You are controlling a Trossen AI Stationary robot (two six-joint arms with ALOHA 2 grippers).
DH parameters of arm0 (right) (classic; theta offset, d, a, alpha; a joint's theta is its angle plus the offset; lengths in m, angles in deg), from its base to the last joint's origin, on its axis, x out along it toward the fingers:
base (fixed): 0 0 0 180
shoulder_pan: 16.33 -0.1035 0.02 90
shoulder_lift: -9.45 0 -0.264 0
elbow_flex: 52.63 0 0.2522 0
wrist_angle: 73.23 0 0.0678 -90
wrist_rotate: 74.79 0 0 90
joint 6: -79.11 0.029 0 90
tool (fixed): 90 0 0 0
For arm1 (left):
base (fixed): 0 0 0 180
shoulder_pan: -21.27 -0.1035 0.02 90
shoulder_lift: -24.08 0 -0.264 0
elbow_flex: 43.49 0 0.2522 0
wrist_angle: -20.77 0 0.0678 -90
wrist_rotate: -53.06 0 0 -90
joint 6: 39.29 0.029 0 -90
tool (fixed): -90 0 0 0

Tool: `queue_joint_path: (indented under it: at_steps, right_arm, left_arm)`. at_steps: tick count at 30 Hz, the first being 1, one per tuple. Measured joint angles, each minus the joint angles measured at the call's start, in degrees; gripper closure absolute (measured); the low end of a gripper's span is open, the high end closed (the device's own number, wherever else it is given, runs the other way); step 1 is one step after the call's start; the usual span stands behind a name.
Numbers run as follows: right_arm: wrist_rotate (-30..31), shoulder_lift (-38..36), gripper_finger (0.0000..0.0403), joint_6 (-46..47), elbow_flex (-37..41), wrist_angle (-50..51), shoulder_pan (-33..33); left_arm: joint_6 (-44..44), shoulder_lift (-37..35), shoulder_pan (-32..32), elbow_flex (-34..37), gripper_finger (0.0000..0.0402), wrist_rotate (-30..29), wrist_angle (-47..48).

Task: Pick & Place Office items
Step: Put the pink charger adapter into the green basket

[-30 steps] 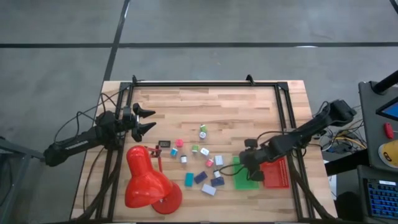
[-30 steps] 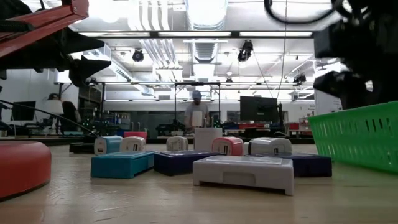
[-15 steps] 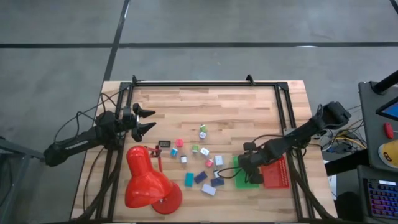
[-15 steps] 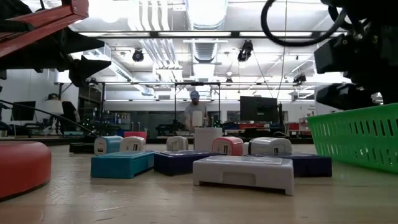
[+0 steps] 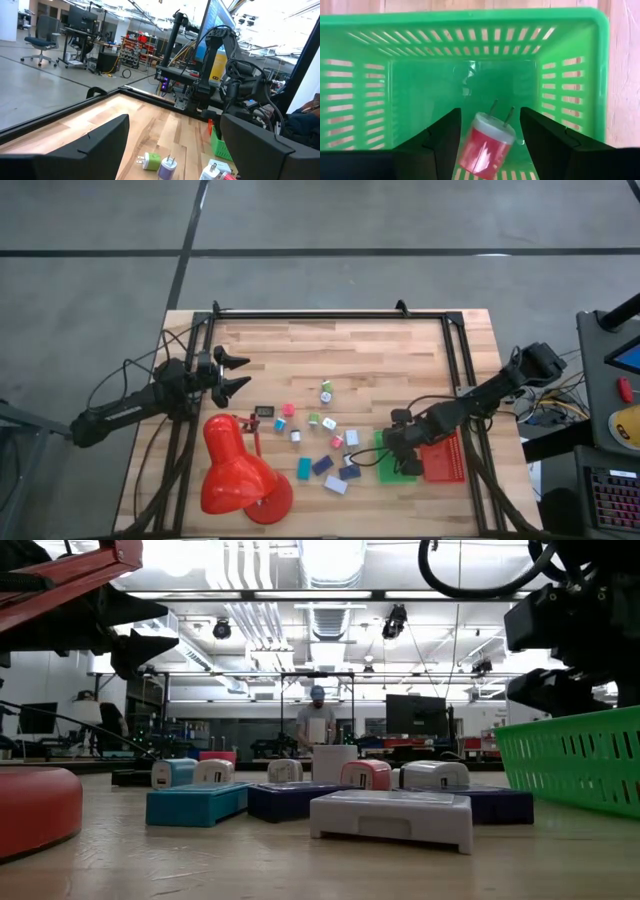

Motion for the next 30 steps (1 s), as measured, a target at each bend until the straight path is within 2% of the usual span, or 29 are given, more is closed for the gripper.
queue_joint_path:
  at_steps: [5, 9, 12, 15, 20, 22, 25, 30]
  right_arm:
    - [0.0, -0.3, 0.0199, 0.0, 0.0, 0.6, 0.0]
    - [0.3, -3.4, 0.02, -0.5, -0.1, 2.6, 0.1]
    - [2.9, -7.1, 0.0199, -2.4, -0.7, 2.9, 0.1]
    - [8.4, -11.3, 0.02, -6.1, -1.3, 2.1, 0.1]
    - [20.7, -15.7, 0.02, -14.6, -0.8, -8.9, 0.2]
    - [23.5, -15.8, 0.02, -18.9, -0.3, -14.5, 0.6]
    - [24.4, -14.5, 0.02, -23.0, 0.2, -21.5, 1.9]
    - [23.6, -8.8, 0.02, -25.0, 0.4, -25.8, 4.8]
  left_arm:
    - [0.0, 0.0, 0.0, 0.0, 0.0082, 0.0, 0.0]
    - [0.0, 0.0, 0.0, 0.0, 0.0082, 0.0, 0.0]
    - [0.0, 0.0, 0.0, 0.0, 0.0082, 0.0, 0.0]
    - [0.0, 0.0, 0.0, 0.0, 0.0082, 0.0, 0.0]
    - [0.0, 0.0, 0.0, 0.0, 0.0082, 0.0, 0.0]
    - [0.0, 0.0, 0.0, 0.0, 0.0082, 0.0, 0.0]
    - [0.0, 0.0, 0.0, 0.0, 0.0082, 0.0, 0.0]
    - [0.0, 0.0, 0.0, 0.0, 0.0082, 0.0, 0.0]
